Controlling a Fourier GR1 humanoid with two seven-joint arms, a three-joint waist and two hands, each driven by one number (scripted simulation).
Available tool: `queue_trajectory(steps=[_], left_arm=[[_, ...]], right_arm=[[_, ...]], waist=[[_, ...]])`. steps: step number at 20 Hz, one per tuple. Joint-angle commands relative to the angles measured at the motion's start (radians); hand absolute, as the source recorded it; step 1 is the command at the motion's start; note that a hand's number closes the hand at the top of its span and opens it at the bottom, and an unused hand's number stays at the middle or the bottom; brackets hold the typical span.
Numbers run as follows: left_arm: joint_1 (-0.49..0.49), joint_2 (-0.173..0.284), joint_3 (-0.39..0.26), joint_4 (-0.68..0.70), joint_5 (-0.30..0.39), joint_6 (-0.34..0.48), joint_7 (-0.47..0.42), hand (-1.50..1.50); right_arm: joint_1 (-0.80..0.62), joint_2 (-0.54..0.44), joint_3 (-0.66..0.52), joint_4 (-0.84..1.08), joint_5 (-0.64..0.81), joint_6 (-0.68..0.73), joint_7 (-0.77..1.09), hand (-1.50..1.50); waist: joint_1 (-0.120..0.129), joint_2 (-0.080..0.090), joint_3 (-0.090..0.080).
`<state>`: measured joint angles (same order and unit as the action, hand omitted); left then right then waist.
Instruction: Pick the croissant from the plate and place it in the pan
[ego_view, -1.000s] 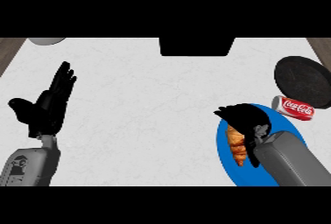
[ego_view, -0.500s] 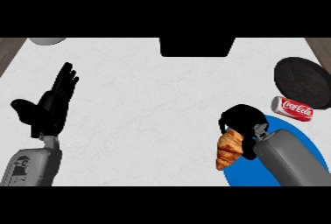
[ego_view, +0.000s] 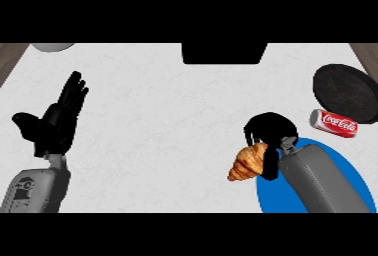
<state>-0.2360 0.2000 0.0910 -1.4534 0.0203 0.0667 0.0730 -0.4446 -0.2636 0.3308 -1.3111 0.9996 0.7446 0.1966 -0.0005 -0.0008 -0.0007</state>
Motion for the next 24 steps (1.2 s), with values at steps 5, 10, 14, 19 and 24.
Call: queue_trajectory(steps=[5,10,14,19,24], left_arm=[[-0.016,-0.005,-0.008,-0.007,-0.002,0.003,0.021,0.0],[-0.011,0.002,0.002,-0.023,0.004,0.001,0.027,0.0],[0.034,-0.003,0.005,-0.029,0.009,-0.008,0.001,0.0],[0.001,-0.009,-0.006,-0.036,-0.007,0.005,0.028,0.0],[0.029,-0.019,-0.002,0.011,-0.011,-0.007,-0.058,0.0]], right_arm=[[-0.082,0.258,-0.242,0.027,0.054,-0.388,0.489,1.5],[-0.184,0.262,-0.209,-0.041,0.219,-0.611,0.567,1.5],[-0.229,0.263,-0.21,-0.064,0.254,-0.702,0.636,1.5],[-0.272,0.221,-0.298,-0.073,0.259,-0.8,0.639,1.5],[-0.227,0.163,-0.476,-0.07,0.077,-0.954,0.494,1.5]], waist=[[0.013,0.001,0.002],[0.015,-0.001,0.001],[0.01,-0.001,0.0],[0.005,0.0,0.001],[-0.002,0.005,0.002]])
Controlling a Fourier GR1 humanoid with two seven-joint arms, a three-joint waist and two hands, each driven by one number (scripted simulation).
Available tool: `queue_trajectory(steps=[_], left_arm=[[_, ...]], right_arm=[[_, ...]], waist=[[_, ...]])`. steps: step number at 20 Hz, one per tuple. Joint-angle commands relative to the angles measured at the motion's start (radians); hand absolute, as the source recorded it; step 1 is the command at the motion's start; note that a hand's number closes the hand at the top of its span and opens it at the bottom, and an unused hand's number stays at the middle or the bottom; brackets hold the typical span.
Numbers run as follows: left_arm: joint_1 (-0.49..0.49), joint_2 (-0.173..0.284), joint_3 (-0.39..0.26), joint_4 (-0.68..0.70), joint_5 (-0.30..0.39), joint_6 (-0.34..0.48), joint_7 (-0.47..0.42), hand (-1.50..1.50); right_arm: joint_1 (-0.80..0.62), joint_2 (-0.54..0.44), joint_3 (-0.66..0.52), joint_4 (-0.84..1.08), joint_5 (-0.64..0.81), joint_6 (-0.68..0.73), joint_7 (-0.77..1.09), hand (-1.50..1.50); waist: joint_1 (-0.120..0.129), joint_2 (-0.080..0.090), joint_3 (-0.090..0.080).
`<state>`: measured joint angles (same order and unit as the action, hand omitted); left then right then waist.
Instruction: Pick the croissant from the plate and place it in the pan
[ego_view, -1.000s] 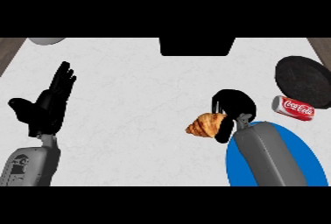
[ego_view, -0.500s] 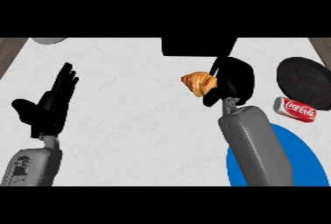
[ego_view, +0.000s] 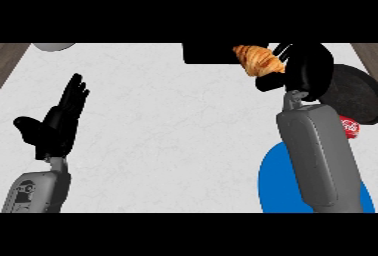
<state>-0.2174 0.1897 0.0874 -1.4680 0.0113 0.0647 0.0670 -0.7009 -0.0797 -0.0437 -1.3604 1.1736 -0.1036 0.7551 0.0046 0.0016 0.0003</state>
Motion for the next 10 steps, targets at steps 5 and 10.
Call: queue_trajectory(steps=[5,10], left_arm=[[-0.011,0.002,-0.003,-0.055,-0.013,0.015,0.059,0.0],[-0.041,-0.007,-0.003,0.002,-0.009,0.001,0.023,0.0]], right_arm=[[0.027,-0.148,-0.215,0.081,-0.178,-0.14,-0.185,1.5],[0.003,-0.305,-0.336,0.334,-0.22,-0.224,-0.349,1.5]], waist=[[0.0,0.0,0.0],[0.007,0.007,0.001]])
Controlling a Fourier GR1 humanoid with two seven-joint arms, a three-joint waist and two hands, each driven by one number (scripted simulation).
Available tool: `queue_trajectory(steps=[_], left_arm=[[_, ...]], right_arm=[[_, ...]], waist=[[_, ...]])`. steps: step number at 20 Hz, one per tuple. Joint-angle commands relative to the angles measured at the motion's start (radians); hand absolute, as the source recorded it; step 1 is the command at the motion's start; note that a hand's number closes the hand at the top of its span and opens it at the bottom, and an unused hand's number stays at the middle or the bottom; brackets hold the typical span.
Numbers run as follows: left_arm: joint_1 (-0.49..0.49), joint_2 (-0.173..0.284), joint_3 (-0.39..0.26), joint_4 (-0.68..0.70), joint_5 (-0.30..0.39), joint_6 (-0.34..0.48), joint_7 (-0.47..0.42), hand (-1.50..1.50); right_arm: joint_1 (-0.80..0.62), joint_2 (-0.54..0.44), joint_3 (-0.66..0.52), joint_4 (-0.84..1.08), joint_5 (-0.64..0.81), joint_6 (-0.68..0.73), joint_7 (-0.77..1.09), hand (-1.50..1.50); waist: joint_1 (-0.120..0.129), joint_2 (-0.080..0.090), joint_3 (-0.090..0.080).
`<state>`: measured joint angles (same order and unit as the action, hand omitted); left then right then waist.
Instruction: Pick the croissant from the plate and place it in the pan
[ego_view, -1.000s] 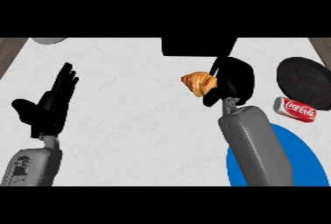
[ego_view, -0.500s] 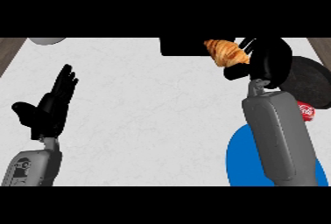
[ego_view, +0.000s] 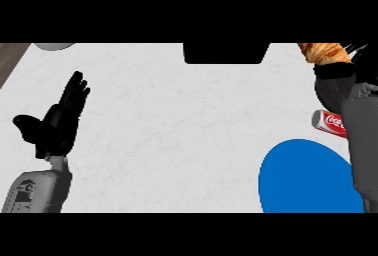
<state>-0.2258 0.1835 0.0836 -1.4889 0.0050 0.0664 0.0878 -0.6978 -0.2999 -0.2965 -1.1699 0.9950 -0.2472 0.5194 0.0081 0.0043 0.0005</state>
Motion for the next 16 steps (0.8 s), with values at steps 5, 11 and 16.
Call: queue_trajectory(steps=[5,11,16], left_arm=[[-0.053,-0.01,0.008,0.039,0.004,0.006,0.003,0.0],[-0.066,0.013,0.024,0.073,0.018,-0.032,-0.034,0.0],[-0.067,-0.016,-0.02,0.019,-0.006,-0.008,0.02,0.0]], right_arm=[[0.032,-0.218,-0.118,0.385,0.003,-0.175,-0.278,1.5],[-0.055,-0.315,-0.222,0.681,-0.06,-0.298,-0.43,1.5],[-0.06,-0.377,-0.263,0.811,-0.084,-0.327,-0.528,1.5]], waist=[[0.019,0.014,0.002],[0.04,0.02,0.004],[0.055,0.024,0.006]])
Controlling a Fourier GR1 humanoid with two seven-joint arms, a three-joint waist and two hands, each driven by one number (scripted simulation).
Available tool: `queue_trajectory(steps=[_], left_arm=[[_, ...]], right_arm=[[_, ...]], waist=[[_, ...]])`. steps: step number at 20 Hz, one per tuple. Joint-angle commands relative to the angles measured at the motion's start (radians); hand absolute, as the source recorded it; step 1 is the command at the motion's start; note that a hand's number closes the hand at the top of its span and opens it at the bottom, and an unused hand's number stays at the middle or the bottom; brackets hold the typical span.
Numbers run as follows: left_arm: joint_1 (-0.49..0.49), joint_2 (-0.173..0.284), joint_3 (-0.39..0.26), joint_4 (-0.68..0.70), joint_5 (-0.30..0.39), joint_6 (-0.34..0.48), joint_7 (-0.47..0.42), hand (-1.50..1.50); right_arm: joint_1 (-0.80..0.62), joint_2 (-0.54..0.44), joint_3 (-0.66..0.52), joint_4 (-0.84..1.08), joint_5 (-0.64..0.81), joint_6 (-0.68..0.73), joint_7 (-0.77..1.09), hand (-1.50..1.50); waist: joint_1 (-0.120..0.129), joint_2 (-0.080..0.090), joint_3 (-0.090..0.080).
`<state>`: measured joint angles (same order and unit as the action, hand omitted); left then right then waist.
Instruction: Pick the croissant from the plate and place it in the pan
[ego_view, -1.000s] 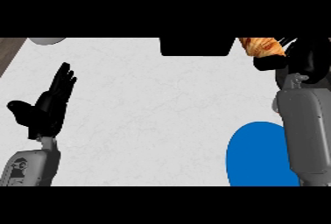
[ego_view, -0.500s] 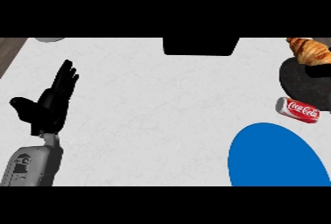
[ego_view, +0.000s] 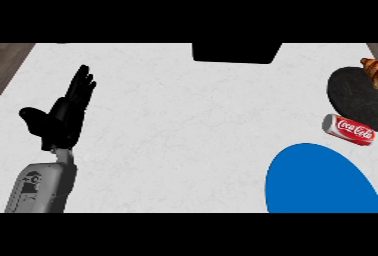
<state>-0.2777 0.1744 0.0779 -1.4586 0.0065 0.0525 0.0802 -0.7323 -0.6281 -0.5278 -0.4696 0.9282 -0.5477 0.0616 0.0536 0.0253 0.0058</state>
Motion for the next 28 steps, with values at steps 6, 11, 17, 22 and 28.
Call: queue_trajectory(steps=[6,11,17,22,28], left_arm=[[0.01,-0.015,-0.018,-0.015,-0.004,-0.005,-0.017,0.0],[0.003,-0.011,-0.007,-0.003,-0.003,-0.002,-0.023,0.0],[-0.028,-0.01,0.003,-0.001,-0.004,0.015,0.018,0.0],[0.061,-0.009,-0.006,-0.038,-0.018,0.014,0.001,0.0],[0.044,-0.004,0.03,0.002,-0.004,0.019,-0.006,0.0]], right_arm=[[-0.045,-0.018,-0.146,0.211,-0.18,0.201,-0.12,-1.5],[-0.02,-0.017,-0.195,0.25,-0.238,0.259,-0.253,-1.5],[-0.017,-0.005,-0.269,0.209,-0.315,0.168,-0.409,-1.5],[0.029,-0.003,-0.395,0.189,-0.466,0.207,-0.566,-1.5],[0.126,-0.014,-0.428,0.155,-0.589,0.515,-0.639,-1.5]], waist=[[0.021,0.007,0.004],[0.018,0.009,0.004],[0.002,0.003,0.003],[-0.018,-0.011,0.0],[-0.064,-0.027,-0.006]])
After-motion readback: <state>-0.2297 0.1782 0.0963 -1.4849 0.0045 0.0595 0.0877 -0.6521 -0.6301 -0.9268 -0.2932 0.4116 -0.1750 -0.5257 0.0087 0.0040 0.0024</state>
